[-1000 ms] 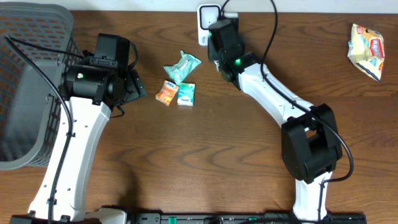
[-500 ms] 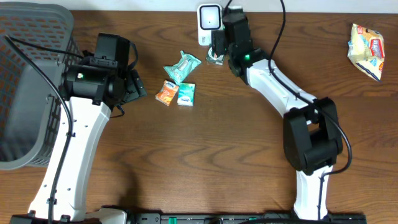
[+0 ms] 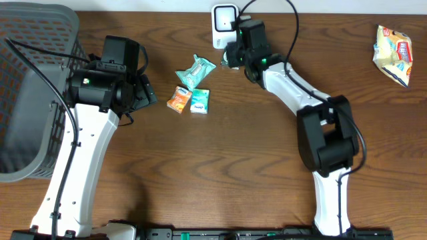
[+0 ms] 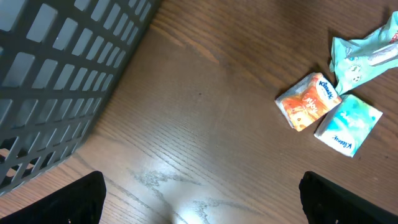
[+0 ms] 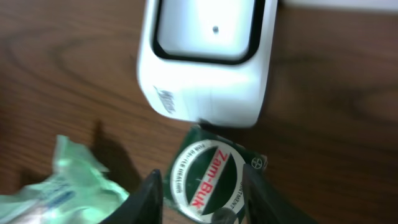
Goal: Scan the item barcode
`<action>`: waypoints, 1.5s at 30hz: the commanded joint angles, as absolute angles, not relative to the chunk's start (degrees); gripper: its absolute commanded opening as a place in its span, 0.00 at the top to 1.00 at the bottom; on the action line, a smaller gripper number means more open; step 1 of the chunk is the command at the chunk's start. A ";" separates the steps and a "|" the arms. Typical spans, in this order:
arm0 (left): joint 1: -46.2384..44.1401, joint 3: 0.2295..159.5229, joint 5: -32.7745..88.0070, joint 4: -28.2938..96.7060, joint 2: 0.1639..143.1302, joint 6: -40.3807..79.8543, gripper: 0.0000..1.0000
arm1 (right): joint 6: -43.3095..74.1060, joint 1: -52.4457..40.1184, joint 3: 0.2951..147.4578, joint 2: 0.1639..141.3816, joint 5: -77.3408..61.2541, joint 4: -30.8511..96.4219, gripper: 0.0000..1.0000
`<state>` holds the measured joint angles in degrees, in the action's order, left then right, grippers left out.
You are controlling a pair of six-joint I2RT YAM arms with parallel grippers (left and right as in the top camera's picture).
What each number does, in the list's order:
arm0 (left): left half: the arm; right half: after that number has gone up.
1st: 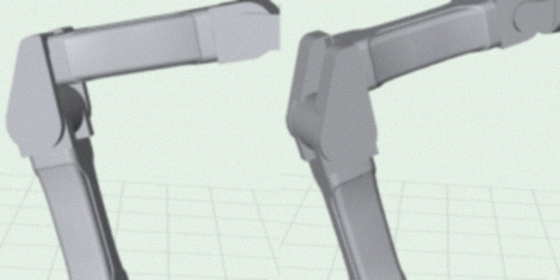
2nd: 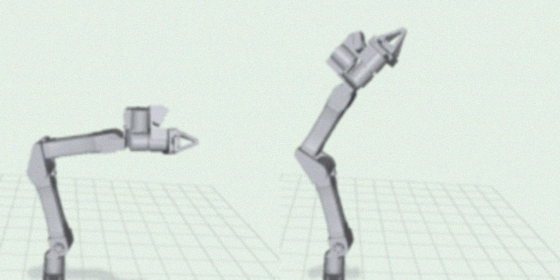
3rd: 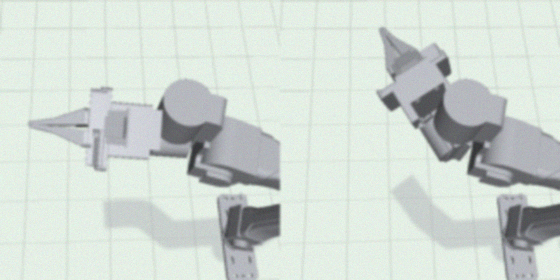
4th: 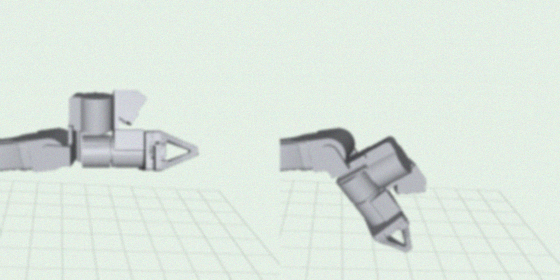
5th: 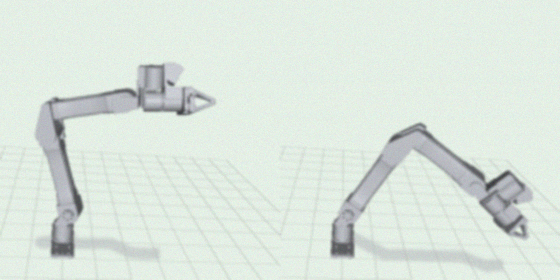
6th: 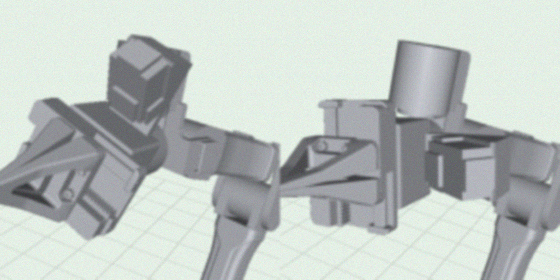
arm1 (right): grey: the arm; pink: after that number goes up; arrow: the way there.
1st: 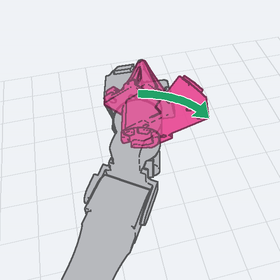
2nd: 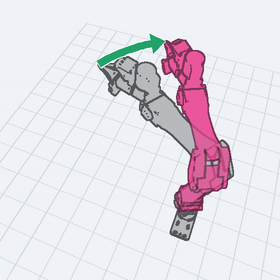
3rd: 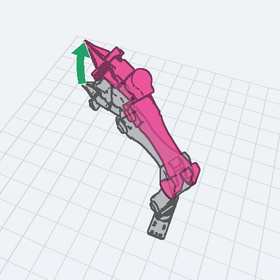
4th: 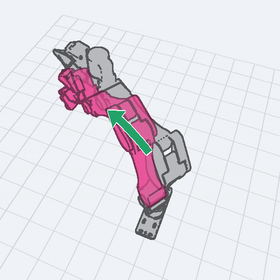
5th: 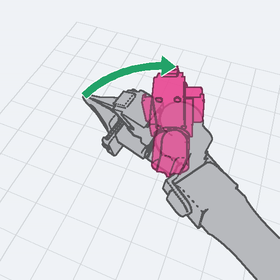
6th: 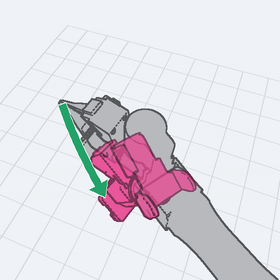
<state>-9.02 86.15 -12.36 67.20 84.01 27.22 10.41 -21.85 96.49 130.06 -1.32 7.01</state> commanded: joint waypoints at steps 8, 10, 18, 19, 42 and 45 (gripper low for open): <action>-8.80 86.11 -13.13 67.44 84.25 27.75 0.02 | 10.83 -21.45 97.01 134.61 -3.75 7.62 0.76; -8.80 86.11 -13.13 67.44 84.25 27.75 0.02 | 10.83 -21.45 97.03 134.39 -6.15 9.26 0.77; -8.80 86.11 -13.13 67.44 84.25 27.75 0.02 | 10.61 -22.17 97.06 127.26 -8.73 24.82 0.86; -8.80 86.11 -13.15 67.44 84.25 27.75 0.02 | 10.63 -22.68 97.06 124.92 -8.73 28.36 0.86; -8.80 86.11 -13.15 67.44 84.25 27.75 0.02 | -5.30 -19.44 97.01 134.26 -9.91 5.85 0.01; -8.80 86.11 -13.15 67.44 84.25 27.75 0.02 | -5.78 -19.05 97.01 134.80 -11.14 4.40 0.01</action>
